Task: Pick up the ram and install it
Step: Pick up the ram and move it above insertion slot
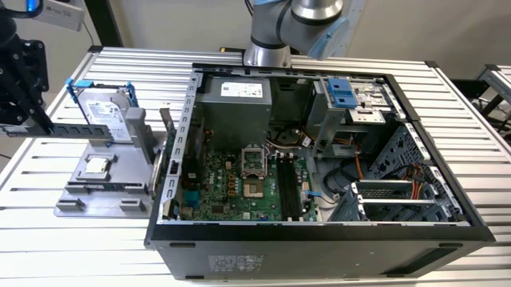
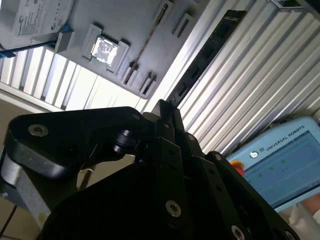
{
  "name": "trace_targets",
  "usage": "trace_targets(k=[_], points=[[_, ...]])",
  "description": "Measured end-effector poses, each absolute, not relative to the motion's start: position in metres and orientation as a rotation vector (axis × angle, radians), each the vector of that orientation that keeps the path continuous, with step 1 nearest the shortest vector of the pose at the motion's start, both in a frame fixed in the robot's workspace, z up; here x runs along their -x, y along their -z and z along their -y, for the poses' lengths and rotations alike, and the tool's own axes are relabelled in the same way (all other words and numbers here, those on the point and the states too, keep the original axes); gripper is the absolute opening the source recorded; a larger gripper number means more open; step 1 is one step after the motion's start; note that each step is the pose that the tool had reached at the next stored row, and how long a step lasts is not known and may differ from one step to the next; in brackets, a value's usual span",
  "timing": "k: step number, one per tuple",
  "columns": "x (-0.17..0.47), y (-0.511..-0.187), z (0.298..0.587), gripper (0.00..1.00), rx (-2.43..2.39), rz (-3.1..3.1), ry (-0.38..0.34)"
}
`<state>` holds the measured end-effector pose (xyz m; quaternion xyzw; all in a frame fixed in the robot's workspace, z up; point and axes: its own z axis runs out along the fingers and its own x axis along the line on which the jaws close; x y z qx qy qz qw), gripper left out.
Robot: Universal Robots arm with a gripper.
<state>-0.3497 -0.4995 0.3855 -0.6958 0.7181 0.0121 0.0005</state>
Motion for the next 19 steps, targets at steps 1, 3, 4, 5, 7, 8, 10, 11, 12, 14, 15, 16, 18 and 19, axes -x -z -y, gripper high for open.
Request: trace_targets(k=[1, 3, 4, 5, 7, 8, 10, 11, 12, 14, 15, 16, 18, 19], points=[[0.347, -0.385, 0.499, 0.00, 2.185, -2.255, -0.038], [0.342, -0.386, 0.499, 0.00, 2.185, -2.255, -0.039], [0.339, -0.386, 0.499, 0.00, 2.186, -2.256, -0.039], [0.337, -0.386, 0.499, 0.00, 2.186, -2.256, -0.039], [0.331, -0.386, 0.499, 0.00, 2.186, -2.256, -0.039], [0.328, -0.386, 0.499, 0.00, 2.186, -2.256, -0.039], [0.322, -0.386, 0.499, 0.00, 2.186, -2.256, -0.040], [0.319, -0.386, 0.499, 0.00, 2.186, -2.256, -0.040], [0.316, -0.386, 0.499, 0.00, 2.186, -2.256, -0.040], [0.310, -0.386, 0.499, 0.00, 2.186, -2.256, -0.040], [0.307, -0.386, 0.499, 0.00, 2.186, -2.256, -0.040], [0.304, -0.386, 0.499, 0.00, 2.187, -2.256, -0.041], [0.298, -0.386, 0.499, 0.00, 2.187, -2.256, -0.041], [0.295, -0.386, 0.499, 0.00, 2.187, -2.255, -0.041]])
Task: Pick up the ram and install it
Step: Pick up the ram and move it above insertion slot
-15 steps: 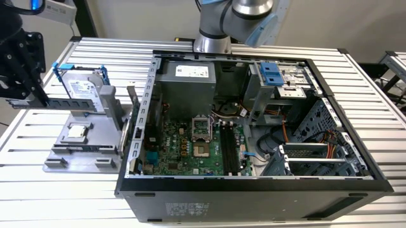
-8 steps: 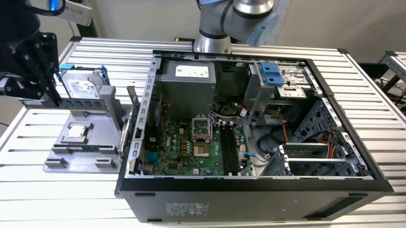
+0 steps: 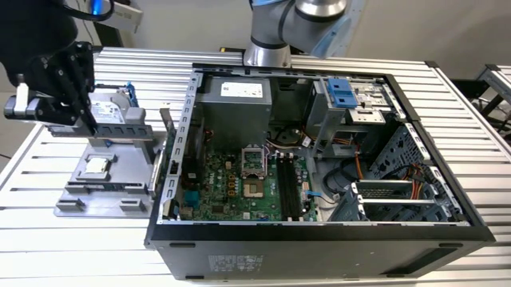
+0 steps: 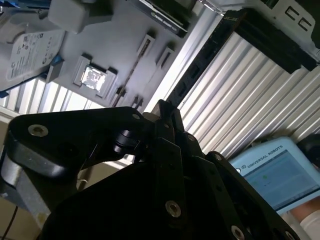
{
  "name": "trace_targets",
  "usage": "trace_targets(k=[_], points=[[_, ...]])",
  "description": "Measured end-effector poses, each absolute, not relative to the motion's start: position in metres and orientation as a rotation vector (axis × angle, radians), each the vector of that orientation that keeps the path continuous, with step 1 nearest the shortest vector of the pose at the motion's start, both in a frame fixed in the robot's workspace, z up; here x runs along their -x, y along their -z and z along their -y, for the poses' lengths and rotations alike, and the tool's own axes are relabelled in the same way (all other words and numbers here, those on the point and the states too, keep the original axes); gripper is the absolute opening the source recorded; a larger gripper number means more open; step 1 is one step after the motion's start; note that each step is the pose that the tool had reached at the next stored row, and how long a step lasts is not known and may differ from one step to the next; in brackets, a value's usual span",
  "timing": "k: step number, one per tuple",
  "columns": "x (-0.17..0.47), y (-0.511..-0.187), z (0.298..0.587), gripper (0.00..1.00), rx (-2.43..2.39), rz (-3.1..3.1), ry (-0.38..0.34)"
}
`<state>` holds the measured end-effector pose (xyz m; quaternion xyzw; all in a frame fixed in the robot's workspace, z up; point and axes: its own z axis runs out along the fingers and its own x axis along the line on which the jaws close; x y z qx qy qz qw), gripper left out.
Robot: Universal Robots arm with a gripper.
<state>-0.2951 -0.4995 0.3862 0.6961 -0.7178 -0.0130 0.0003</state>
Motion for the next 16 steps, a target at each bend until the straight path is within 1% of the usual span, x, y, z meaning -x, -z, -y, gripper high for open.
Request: trace_targets(k=[16], points=[[0.244, -0.387, 0.499, 0.00, -2.191, 2.249, 0.042]])
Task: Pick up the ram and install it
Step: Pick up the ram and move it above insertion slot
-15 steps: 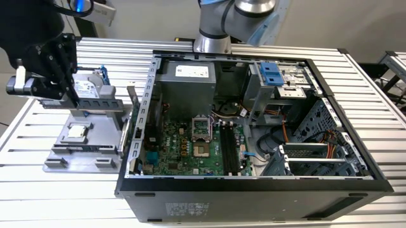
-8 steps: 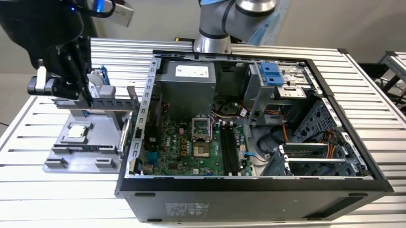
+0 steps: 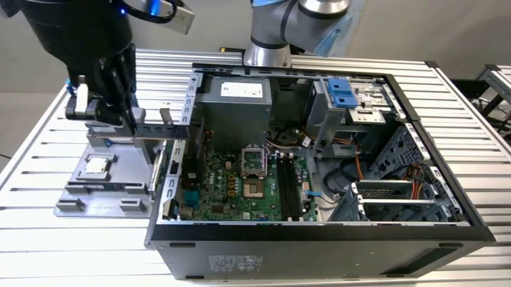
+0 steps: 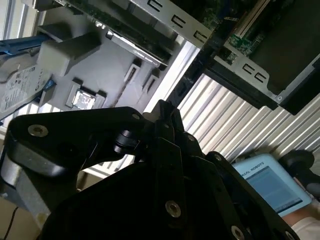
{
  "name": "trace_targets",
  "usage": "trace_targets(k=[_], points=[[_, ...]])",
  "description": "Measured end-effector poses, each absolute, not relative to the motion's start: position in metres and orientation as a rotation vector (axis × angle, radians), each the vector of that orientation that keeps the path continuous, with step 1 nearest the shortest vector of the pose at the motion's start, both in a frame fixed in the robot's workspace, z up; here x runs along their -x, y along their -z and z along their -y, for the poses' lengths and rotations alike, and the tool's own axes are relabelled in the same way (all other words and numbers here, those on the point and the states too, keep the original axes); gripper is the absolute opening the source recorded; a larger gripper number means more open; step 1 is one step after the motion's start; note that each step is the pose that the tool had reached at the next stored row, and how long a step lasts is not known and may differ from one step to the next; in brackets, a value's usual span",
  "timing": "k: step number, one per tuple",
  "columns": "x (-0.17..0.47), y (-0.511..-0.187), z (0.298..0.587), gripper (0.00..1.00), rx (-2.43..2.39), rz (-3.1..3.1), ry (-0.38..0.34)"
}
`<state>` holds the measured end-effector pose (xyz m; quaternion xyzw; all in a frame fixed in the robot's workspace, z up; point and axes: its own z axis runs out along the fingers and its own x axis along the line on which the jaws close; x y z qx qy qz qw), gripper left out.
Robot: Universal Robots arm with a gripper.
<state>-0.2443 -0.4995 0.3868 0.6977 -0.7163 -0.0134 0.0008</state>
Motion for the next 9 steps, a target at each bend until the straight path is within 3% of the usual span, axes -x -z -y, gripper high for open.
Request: trace_targets(k=[9], points=[[0.212, -0.387, 0.499, 0.00, -2.193, 2.245, 0.044]])
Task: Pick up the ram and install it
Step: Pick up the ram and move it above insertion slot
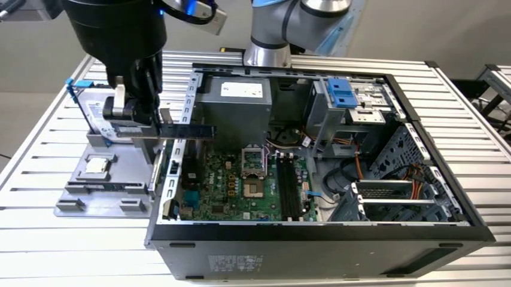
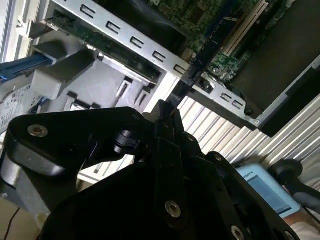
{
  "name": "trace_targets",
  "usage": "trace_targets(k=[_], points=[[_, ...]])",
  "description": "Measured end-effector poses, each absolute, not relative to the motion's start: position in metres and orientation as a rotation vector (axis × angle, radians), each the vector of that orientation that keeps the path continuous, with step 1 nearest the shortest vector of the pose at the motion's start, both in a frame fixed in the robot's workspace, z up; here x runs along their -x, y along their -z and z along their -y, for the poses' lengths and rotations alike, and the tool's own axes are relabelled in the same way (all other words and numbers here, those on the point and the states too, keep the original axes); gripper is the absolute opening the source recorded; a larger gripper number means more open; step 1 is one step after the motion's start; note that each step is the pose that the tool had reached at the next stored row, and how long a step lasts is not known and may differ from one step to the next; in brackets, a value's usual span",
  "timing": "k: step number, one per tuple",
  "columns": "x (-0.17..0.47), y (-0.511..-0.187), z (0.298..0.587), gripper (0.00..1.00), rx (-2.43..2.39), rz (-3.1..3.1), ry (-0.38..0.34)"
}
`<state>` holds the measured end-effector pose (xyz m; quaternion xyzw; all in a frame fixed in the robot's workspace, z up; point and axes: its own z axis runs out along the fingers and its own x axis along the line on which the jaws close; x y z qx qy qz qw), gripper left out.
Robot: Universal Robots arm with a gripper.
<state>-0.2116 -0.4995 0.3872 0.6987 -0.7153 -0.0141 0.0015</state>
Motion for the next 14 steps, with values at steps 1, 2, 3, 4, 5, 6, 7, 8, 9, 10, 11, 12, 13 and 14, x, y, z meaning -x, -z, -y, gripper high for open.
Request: trace_targets(k=[1, 2, 3, 4, 5, 6, 7, 8, 9, 10, 11, 12, 13, 14], points=[[0.208, -0.387, 0.499, 0.00, -2.193, 2.245, 0.044], [0.204, -0.387, 0.499, 0.00, -2.193, 2.244, 0.045], [0.200, -0.387, 0.499, 0.00, -2.194, 2.243, 0.045], [0.197, -0.387, 0.499, 0.00, -2.194, 2.243, 0.045], [0.193, -0.387, 0.499, 0.00, -2.194, 2.243, 0.045], [0.190, -0.387, 0.499, 0.00, -2.194, 2.242, 0.046], [0.186, -0.387, 0.499, 0.00, -2.195, 2.242, 0.046], [0.183, -0.388, 0.499, 0.00, -2.195, 2.242, 0.046], [0.179, -0.388, 0.499, 0.00, -2.195, 2.241, 0.046], [0.176, -0.388, 0.499, 0.00, -2.195, 2.241, 0.046], [0.172, -0.388, 0.499, 0.00, -2.195, 2.240, 0.047], [0.169, -0.388, 0.499, 0.00, -2.195, 2.240, 0.047], [0.165, -0.388, 0.499, 0.00, -2.195, 2.240, 0.047], [0.161, -0.388, 0.499, 0.00, -2.195, 2.239, 0.047]])
